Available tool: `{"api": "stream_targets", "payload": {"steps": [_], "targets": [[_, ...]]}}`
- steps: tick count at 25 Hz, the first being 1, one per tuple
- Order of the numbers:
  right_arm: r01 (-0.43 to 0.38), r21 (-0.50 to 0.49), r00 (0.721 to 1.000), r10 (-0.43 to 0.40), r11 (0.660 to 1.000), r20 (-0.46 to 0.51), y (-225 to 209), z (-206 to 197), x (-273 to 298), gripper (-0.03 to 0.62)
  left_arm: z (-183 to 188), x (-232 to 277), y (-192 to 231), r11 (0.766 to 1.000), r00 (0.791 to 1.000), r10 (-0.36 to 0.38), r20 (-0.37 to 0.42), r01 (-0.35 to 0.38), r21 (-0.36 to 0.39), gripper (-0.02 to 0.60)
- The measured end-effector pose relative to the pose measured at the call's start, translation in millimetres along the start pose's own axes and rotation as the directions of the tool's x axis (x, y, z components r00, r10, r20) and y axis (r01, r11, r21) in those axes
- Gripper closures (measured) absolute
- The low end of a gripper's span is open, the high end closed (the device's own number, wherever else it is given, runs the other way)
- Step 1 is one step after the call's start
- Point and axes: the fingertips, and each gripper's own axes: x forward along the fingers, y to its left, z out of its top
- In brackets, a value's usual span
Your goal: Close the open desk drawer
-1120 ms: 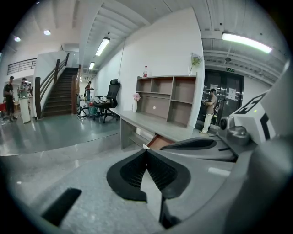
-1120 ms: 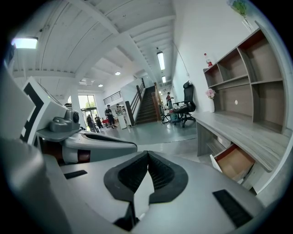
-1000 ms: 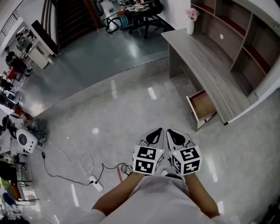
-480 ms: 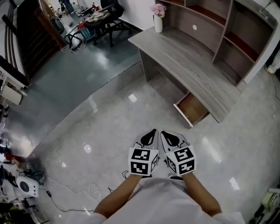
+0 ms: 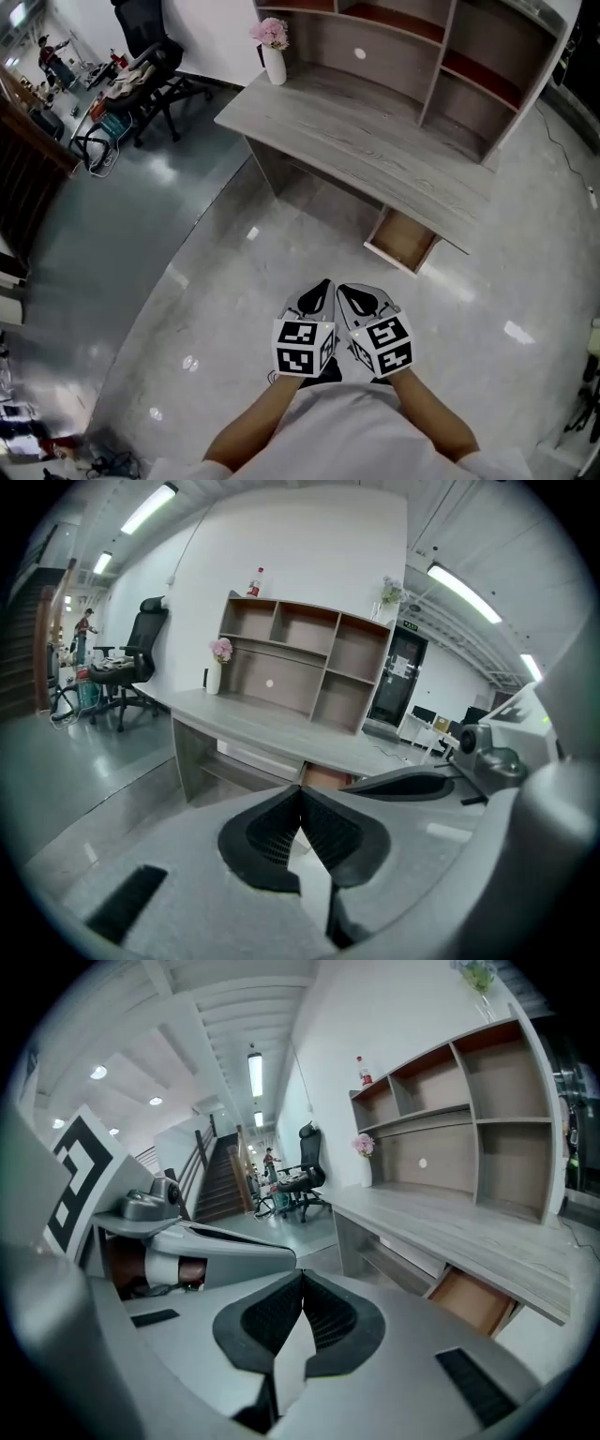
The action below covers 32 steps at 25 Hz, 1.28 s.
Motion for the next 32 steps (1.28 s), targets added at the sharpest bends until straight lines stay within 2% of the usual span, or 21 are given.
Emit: {"api": "stream_targets", "payload": {"steps": [6,9,12,18,22,28,32], "targets": [[0.146,0.107,0.989,-0.148,0.984,0.014,-28.5,5.3,15.4,0.592,12.0,32.6,1.4,0.985,0.986,-0.154,-0.068,0.159,0.072,0.578],[0.218,0.176,0.974,-0.226,0.960,0.029,-44.3,1.3,13.9,0.592,10.9,46.3,-6.4,0.964,0.967,-0.228,-0.113,0.241,0.114,0.578],[0.249,0.296,0.956,-0.283,0.922,0.078,-58.8,-8.4,9.9,0.592,6.1,59.9,-15.2,0.940,0.947,-0.286,-0.147,0.307,0.147,0.578],[0.211,0.543,0.889,-0.390,0.813,0.238,-87.3,-32.2,-2.1,0.592,-18.4,90.3,-39.7,0.880,0.886,-0.410,-0.215,0.447,0.162,0.578],[0.164,0.652,0.853,-0.438,0.740,0.283,-115.0,-55.8,-2.6,0.592,-28.1,108.0,-44.5,0.876,0.882,-0.400,-0.248,0.448,0.180,0.578],[0.060,0.814,0.800,-0.516,0.578,0.307,-158.7,-104.8,6.2,0.592,-46.0,125.6,-55.4,0.857,0.872,-0.399,-0.283,0.465,0.224,0.578],[-0.024,0.869,0.775,-0.540,0.495,0.329,-185.4,-132.6,21.3,0.591,-61.3,150.9,-59.1,0.855,0.868,-0.384,-0.314,0.463,0.234,0.578]]}}
